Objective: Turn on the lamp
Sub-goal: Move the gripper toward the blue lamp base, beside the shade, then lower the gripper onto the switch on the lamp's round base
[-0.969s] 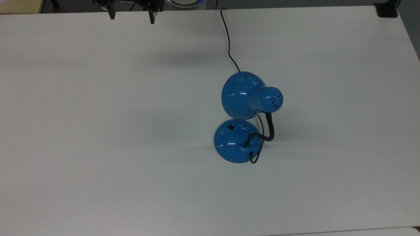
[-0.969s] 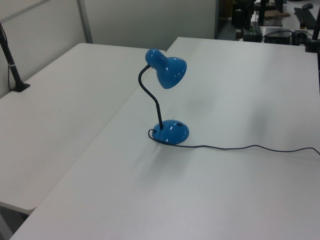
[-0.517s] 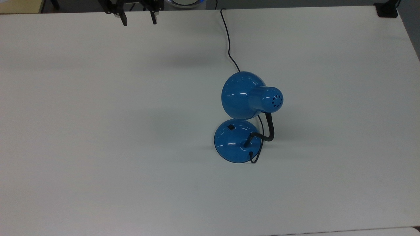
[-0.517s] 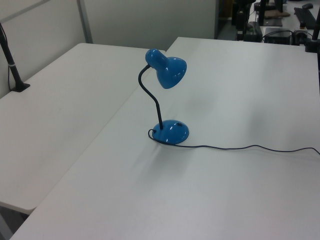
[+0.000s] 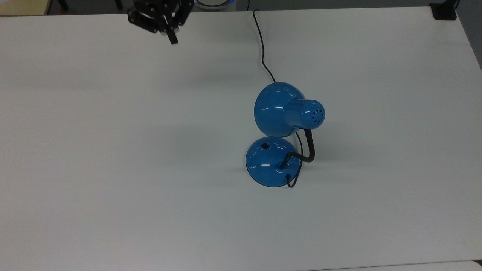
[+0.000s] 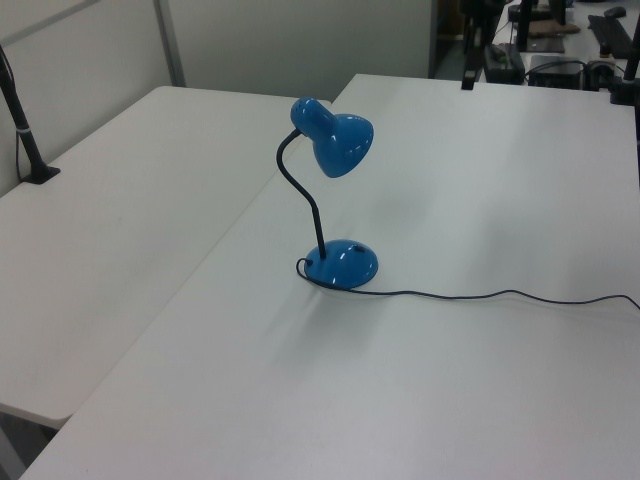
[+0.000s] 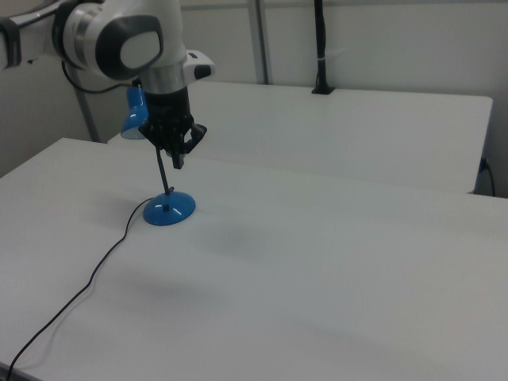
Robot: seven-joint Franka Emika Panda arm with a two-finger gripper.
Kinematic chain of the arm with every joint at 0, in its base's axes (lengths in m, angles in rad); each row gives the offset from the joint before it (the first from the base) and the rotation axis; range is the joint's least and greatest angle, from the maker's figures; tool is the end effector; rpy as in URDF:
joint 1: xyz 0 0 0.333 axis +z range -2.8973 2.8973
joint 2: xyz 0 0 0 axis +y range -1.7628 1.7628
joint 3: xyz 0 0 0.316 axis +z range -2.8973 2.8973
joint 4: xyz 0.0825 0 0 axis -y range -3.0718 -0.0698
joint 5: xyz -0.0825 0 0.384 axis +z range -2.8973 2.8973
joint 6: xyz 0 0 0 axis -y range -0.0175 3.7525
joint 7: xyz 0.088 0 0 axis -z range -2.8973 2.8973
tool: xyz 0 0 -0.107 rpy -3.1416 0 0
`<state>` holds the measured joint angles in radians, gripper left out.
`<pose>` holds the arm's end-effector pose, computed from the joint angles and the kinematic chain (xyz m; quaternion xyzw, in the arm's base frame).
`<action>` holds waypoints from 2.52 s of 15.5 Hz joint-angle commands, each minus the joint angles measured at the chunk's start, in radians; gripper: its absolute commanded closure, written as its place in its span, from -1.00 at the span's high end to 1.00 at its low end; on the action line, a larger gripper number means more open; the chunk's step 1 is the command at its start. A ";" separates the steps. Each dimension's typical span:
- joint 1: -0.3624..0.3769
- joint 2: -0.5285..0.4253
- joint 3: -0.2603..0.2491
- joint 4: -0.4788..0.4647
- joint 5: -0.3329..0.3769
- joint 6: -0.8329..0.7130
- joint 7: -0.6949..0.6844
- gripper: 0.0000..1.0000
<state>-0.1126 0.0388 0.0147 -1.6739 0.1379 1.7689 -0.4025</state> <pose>0.5789 -0.0449 0.5719 -0.9874 -0.1398 -0.0440 0.0591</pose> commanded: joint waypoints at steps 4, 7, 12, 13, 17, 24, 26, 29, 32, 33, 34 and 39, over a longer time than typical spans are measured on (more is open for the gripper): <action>0.117 0.022 -0.005 -0.179 0.060 0.332 -0.105 -1.00; 0.160 0.085 -0.002 -0.181 0.112 0.424 -0.130 -1.00; 0.220 0.179 0.002 -0.199 0.123 0.596 -0.127 -1.00; 0.235 0.199 0.002 -0.199 0.123 0.619 -0.127 -1.00; 0.284 0.269 0.004 -0.193 0.123 0.730 -0.113 -1.00; 0.329 0.346 0.004 -0.164 0.111 0.825 -0.104 -1.00; 0.333 0.363 0.004 -0.149 0.109 0.831 -0.104 -1.00; 0.337 0.378 0.004 -0.126 0.109 0.833 -0.104 -1.00; 0.338 0.395 0.004 -0.121 0.104 0.834 -0.104 -1.00; 0.341 0.397 0.004 -0.121 0.104 0.833 -0.104 -1.00; 0.343 0.397 0.004 -0.121 0.103 0.833 -0.107 -1.00; 0.330 0.394 0.008 -0.128 0.080 0.837 -0.127 -1.00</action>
<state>0.2149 0.4317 0.0269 -1.8023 0.2262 2.5796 -0.5055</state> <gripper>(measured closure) 0.991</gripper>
